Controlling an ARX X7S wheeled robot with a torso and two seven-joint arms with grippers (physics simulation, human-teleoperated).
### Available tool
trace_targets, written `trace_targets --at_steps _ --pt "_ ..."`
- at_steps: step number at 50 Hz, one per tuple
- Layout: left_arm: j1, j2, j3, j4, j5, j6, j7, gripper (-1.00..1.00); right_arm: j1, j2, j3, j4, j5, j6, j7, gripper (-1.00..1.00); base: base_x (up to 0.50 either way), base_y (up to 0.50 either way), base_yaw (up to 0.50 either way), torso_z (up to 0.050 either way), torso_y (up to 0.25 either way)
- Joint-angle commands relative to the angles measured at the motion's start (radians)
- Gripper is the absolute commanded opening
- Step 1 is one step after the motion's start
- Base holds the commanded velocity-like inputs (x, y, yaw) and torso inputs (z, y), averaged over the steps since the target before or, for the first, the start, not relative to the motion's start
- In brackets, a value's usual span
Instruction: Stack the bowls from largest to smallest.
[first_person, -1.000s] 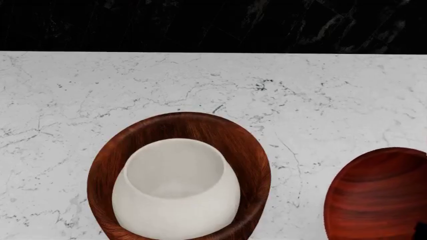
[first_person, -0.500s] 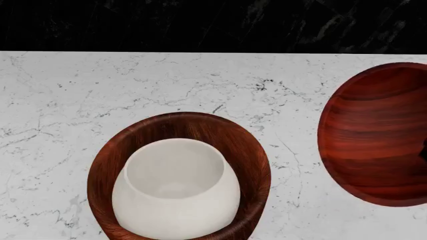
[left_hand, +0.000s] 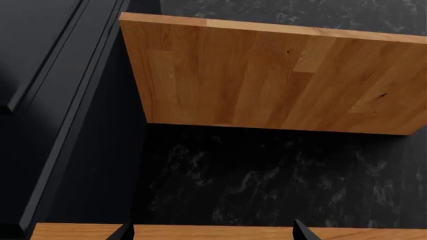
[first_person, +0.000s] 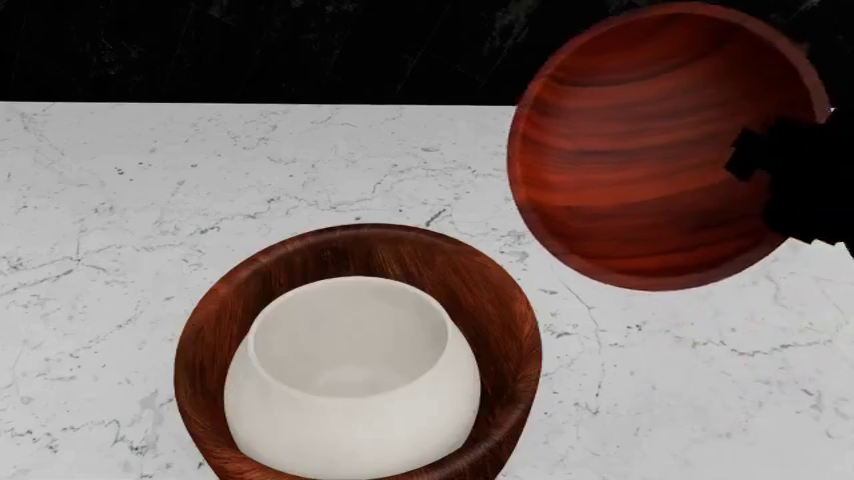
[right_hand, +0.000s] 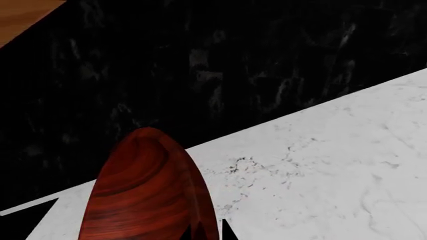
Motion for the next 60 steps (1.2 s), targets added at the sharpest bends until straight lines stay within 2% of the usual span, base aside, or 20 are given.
trace_targets --at_steps 1,33,60 --pt "0.007 0.013 -0.03 0.01 0.0 -0.013 0.026 1.0 0.116 -0.085 -0.074 0.044 -0.009 -0.002 -0.045 -1.0 0.0 0.0 0.0 0.0 0.0" --pt "0.004 -0.004 -0.05 0.03 -0.026 -0.023 0.008 1.0 0.19 -0.222 -0.206 0.055 0.067 0.022 -0.058 -1.0 0.0 0.0 0.0 0.0 0.0" --pt "0.001 -0.013 -0.053 0.033 -0.031 -0.024 -0.001 1.0 0.185 -0.293 -0.285 0.087 -0.011 0.04 -0.153 -1.0 0.0 0.0 0.0 0.0 0.0"
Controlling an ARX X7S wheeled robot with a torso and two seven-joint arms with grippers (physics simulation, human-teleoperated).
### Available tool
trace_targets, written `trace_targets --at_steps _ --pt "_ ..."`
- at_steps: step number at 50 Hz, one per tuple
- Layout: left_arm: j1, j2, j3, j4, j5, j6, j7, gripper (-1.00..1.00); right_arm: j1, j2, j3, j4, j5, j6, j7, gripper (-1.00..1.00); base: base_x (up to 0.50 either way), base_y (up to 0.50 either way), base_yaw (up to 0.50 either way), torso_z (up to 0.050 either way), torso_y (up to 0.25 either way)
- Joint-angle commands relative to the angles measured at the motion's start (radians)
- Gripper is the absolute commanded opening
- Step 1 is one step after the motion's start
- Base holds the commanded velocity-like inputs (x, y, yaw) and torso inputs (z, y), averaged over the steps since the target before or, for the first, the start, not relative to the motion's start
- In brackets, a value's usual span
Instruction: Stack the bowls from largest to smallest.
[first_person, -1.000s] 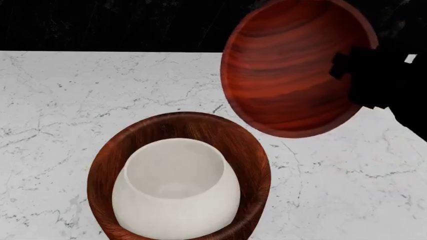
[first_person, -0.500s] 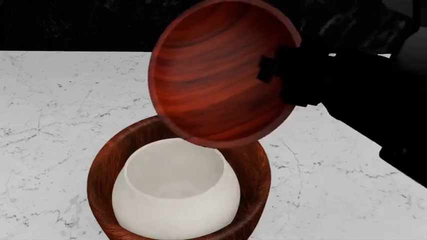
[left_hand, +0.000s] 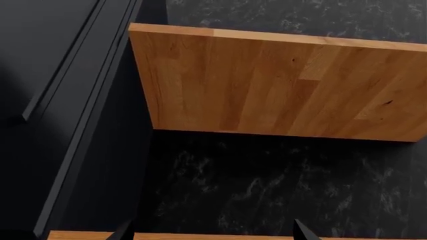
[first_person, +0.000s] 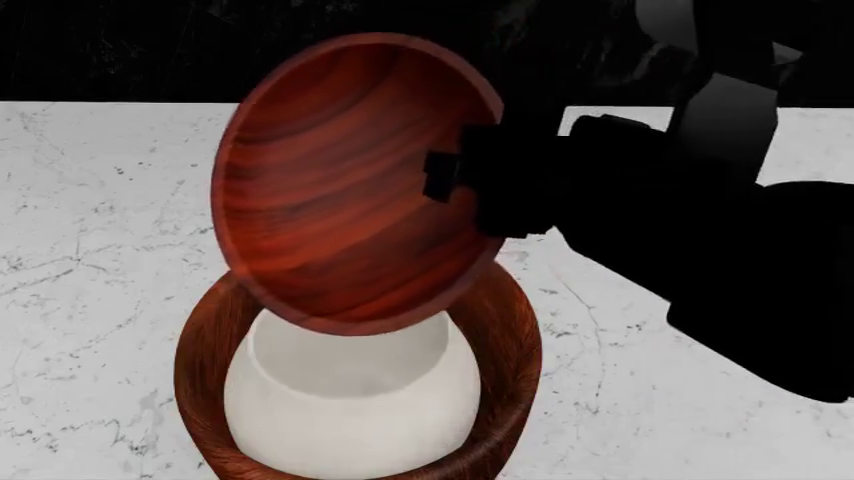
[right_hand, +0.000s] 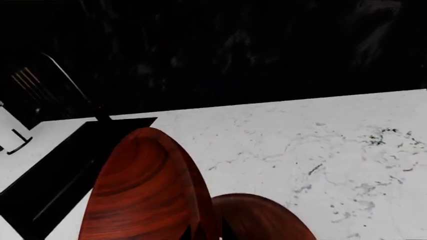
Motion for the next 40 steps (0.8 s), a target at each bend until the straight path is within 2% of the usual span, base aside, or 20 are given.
trace_targets --at_steps 1,40 --pt "0.003 0.016 -0.025 0.008 0.003 -0.015 0.023 1.0 -0.011 -0.042 0.003 0.001 -0.054 -0.01 -0.067 -1.0 0.0 0.0 0.0 0.0 0.0" --pt "0.01 0.005 -0.034 0.009 -0.002 -0.005 0.02 1.0 -0.115 -0.062 -0.025 -0.023 -0.11 -0.045 -0.134 -1.0 0.0 0.0 0.0 0.0 0.0"
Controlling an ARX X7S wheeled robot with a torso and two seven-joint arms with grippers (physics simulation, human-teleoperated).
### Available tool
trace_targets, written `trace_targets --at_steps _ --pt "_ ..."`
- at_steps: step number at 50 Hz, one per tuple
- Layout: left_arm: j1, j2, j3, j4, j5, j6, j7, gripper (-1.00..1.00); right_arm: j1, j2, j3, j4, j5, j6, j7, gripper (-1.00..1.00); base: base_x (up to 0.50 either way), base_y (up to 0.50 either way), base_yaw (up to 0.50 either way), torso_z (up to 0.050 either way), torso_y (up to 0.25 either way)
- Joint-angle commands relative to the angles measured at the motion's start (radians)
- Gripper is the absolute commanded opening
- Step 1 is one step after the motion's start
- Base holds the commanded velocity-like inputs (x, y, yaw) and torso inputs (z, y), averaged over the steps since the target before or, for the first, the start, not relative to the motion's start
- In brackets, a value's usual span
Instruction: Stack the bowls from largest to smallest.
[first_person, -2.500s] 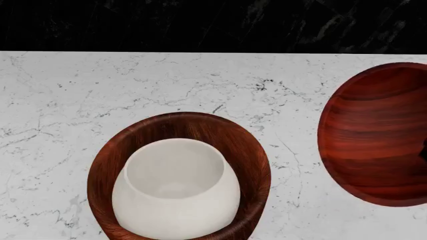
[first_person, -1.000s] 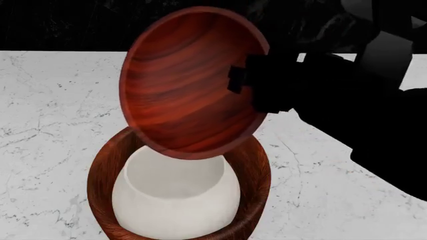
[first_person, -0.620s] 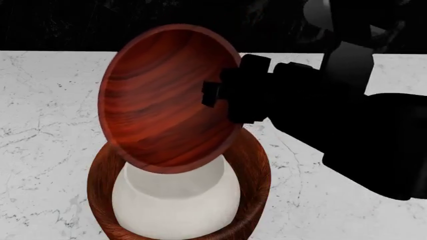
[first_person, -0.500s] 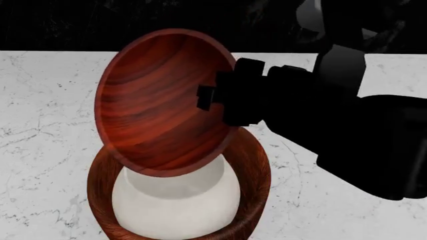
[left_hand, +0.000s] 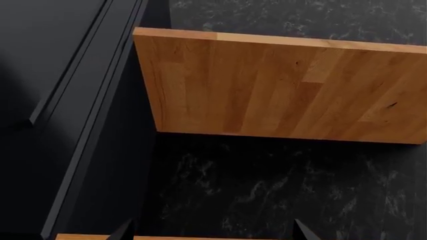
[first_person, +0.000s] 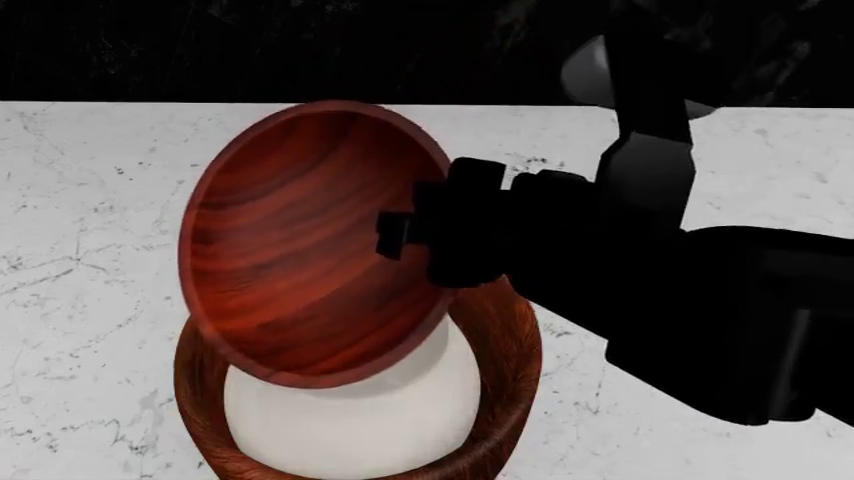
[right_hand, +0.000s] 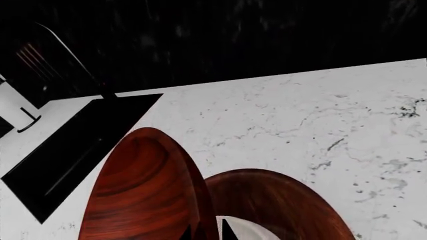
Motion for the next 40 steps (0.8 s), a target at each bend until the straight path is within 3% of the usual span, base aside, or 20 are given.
trace_targets --at_steps 1,40 --pt "0.013 0.018 -0.025 0.006 0.008 -0.006 0.03 1.0 -0.053 -0.018 0.03 -0.023 -0.036 -0.03 -0.05 -1.0 0.0 0.0 0.0 0.0 0.01" --pt "0.011 0.002 -0.036 0.013 -0.005 -0.009 0.019 1.0 -0.156 -0.032 0.019 0.029 -0.119 -0.098 -0.143 -1.0 0.0 0.0 0.0 0.0 0.0"
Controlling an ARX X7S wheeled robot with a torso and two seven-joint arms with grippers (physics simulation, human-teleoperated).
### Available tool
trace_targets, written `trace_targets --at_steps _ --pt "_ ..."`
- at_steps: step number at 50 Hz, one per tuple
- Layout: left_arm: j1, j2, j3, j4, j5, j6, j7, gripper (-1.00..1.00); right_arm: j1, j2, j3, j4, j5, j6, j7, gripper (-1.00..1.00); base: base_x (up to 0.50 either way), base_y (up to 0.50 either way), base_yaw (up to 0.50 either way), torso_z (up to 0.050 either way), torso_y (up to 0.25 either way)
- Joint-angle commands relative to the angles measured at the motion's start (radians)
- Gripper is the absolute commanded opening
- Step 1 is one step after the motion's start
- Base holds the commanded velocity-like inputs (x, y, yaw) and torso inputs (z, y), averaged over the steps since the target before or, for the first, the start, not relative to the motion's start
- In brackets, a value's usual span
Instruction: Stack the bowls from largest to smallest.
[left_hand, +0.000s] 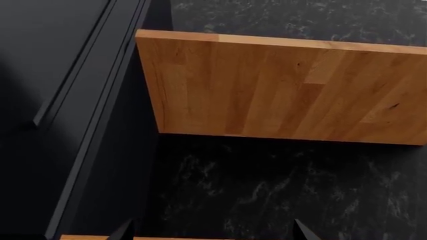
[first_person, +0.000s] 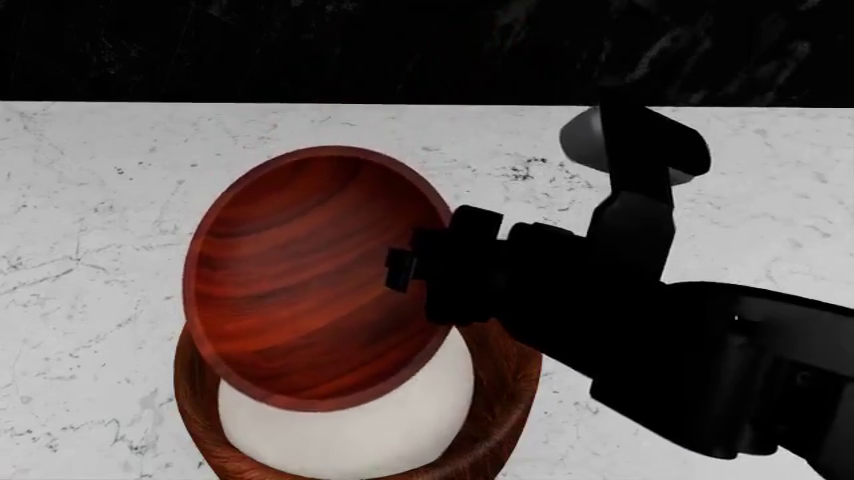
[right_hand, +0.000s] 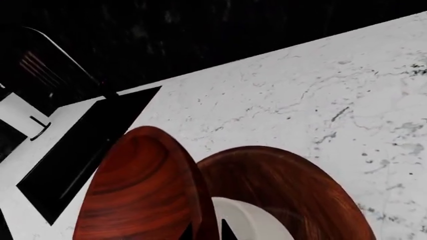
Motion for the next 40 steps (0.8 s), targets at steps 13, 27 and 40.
trace_targets --at_steps 13,27,40 --pt "0.013 0.012 -0.027 0.007 0.008 -0.006 0.027 1.0 -0.026 -0.019 0.014 -0.005 -0.037 -0.019 -0.048 1.0 0.0 0.0 0.0 0.0 0.0" --pt "0.013 0.012 -0.022 0.001 0.016 0.002 0.031 1.0 -0.004 -0.018 0.0 -0.013 -0.021 -0.006 -0.051 1.0 0.0 0.0 0.0 0.0 0.0" --pt "-0.002 0.011 -0.02 0.009 0.002 -0.011 0.018 1.0 0.055 0.045 0.017 -0.052 0.058 0.016 0.049 1.0 0.0 0.0 0.0 0.0 0.0"
